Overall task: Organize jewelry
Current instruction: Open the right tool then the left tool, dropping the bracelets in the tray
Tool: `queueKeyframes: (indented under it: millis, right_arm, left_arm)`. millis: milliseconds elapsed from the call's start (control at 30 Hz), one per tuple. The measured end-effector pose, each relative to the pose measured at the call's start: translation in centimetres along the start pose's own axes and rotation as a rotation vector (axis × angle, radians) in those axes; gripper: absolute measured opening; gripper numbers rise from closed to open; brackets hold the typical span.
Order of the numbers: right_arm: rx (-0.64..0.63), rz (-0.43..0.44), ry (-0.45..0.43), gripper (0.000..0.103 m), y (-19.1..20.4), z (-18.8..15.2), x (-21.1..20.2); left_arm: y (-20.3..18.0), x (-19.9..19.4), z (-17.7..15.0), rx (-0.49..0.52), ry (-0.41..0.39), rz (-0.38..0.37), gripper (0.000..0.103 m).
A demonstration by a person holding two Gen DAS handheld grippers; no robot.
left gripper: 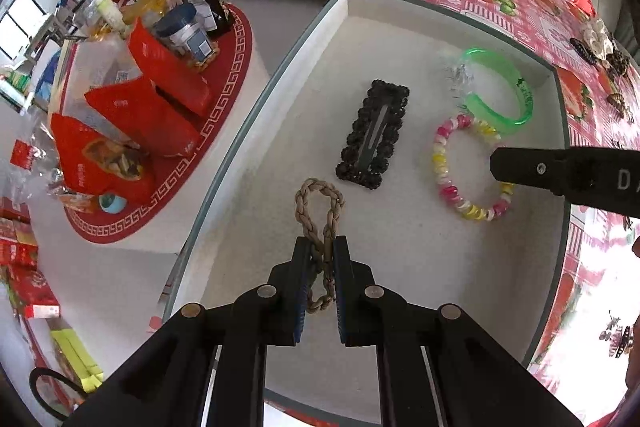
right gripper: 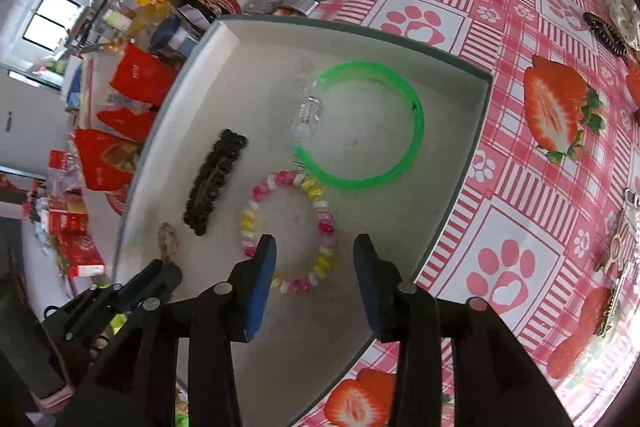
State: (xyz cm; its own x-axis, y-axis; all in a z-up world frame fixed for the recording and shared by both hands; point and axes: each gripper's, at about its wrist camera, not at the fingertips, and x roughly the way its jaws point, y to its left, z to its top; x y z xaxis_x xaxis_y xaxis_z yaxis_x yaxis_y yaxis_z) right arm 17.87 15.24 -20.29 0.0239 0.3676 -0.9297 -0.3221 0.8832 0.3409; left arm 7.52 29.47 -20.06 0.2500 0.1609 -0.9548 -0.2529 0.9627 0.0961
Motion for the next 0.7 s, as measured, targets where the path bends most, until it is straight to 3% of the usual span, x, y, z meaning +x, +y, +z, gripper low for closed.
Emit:
queueKeyframes:
  millis: [200,233,300,367,600,700]
  right_arm:
    - [0.016,0.052,-0.043,0.046,-0.1,-0.4,-2.0]
    - [0.023,0.062,-0.051,0.048,-0.3,-0.5,-2.4]
    - [0.038,0.078,-0.061,0.05,-0.6,-0.7,-3.1]
    - [0.054,0.092,-0.069,0.051,-1.0,-1.0,-3.6]
    - [0.099,0.107,-0.1,0.051,-2.7,-2.4,-5.5]
    - [0.118,0.104,-0.117,0.064,-3.7,-3.0,-6.5]
  left_arm:
    - [-0.6,-0.8,0.0,0.017,-0.011,0.006,0.02]
    - [-0.6,-0.8,0.0,0.015,-0.01,0.01,0.054]
    - [-0.5,-1.3,-0.1,-0.008,-0.038,0.041,0.103]
    - [-0.7,-2.1,-0.1,-0.004,-0.079,0.056,0.103]
    - [-1.6,-3.2,0.2,0.012,-0.09,0.061,0.103]
    - [-2.4,-4.4,0.1,0.034,-0.114,0.056,0.103]
